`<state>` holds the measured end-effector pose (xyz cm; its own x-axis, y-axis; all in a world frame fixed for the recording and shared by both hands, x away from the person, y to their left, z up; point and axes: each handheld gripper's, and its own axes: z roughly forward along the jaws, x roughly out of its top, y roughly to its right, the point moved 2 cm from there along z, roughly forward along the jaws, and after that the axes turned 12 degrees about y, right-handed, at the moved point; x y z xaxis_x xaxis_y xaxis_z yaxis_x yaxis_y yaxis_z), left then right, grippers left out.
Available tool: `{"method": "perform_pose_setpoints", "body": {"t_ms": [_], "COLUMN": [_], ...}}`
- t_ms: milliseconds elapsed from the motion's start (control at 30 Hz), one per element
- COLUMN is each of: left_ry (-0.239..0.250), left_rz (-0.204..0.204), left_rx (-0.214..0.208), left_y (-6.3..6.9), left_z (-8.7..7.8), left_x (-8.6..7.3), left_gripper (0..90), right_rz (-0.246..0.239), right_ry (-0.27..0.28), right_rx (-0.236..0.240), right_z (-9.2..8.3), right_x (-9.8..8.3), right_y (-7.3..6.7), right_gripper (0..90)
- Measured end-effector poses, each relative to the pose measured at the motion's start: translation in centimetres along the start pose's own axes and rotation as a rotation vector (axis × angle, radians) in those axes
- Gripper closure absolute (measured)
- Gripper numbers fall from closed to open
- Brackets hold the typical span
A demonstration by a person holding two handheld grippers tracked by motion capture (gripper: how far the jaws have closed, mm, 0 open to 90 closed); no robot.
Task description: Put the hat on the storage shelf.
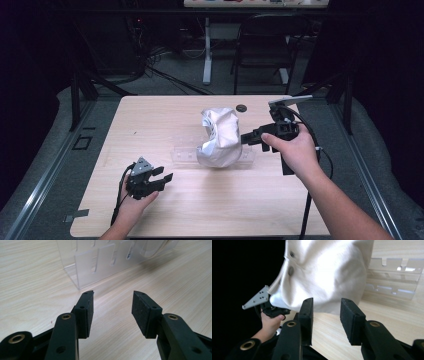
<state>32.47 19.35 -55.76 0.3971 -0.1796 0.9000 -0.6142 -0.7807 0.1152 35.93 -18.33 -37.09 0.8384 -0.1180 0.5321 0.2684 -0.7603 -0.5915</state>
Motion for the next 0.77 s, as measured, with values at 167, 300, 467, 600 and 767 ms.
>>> {"method": "perform_pose_setpoints", "body": {"t_ms": [167,300,467,600,767], "left_ry": [-0.002,-0.005,-0.005,-0.007,-0.001], "left_rz": [-0.015,-0.029,-0.036,-0.022,-0.014], "left_rx": [0.015,0.02,0.023,0.018,0.001], "left_y": [-0.8,-1.0,-1.0,-0.9,-0.3], "left_z": [0.1,0.3,0.4,0.5,0.7], "left_x": [-0.3,-0.5,-0.6,-0.6,-0.6], "left_gripper": [52.4,52.4,52.1,51.2,49.7], "right_rz": [-0.026,-0.054,-0.063,-0.07,-0.112], "right_ry": [0.019,0.023,0.02,0.031,0.089], "right_rx": [-0.024,-0.062,-0.079,-0.081,-0.096], "right_z": [0.4,1.2,2.2,2.7,2.7], "right_x": [-1.4,-2.9,-4.9,-6.6,-8.6], "right_y": [1.5,2.9,4.6,5.7,6.8], "right_gripper": [59.2,57.6,57.6,56.8,52.3]}}
